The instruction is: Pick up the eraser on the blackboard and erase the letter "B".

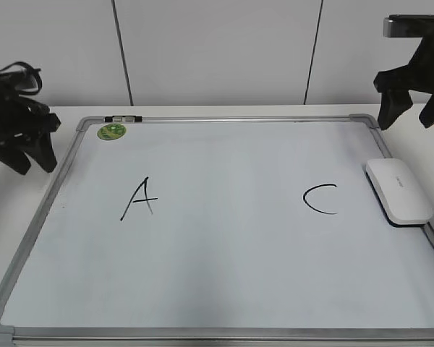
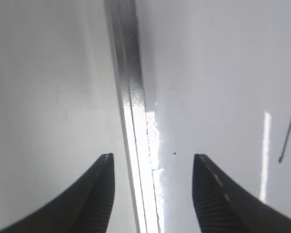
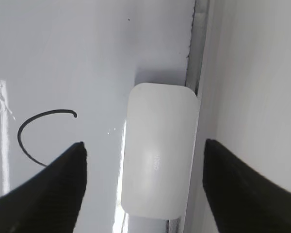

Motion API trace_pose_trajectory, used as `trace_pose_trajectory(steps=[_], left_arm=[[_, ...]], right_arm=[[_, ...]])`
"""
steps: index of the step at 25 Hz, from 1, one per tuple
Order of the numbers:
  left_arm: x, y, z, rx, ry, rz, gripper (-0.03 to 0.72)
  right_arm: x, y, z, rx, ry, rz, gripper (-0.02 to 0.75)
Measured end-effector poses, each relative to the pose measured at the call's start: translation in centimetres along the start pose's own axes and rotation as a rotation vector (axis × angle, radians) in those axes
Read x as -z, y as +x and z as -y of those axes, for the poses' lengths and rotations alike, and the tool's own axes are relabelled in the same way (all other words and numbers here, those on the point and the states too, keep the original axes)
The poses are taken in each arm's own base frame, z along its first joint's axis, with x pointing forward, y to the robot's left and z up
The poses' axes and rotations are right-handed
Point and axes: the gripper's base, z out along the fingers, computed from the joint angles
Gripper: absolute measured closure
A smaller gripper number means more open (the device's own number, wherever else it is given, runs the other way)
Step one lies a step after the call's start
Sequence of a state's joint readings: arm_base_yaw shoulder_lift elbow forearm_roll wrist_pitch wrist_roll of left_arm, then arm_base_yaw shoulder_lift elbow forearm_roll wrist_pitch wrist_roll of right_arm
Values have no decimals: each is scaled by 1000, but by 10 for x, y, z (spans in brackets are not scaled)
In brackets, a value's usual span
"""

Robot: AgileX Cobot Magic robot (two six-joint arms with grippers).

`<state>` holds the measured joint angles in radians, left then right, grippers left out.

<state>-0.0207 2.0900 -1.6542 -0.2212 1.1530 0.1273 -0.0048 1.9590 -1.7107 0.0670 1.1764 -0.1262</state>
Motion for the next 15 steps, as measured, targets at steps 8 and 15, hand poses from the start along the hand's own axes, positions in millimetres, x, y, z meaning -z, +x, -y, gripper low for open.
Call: trace_pose_trajectory(steps=[8, 15], left_arm=[[88, 2, 19, -33, -13, 182, 303], [156, 36, 62, -105, -32, 329, 303]], right_arm=[[79, 18, -14, 38, -60, 141, 172], [150, 45, -21, 69, -41, 310, 173]])
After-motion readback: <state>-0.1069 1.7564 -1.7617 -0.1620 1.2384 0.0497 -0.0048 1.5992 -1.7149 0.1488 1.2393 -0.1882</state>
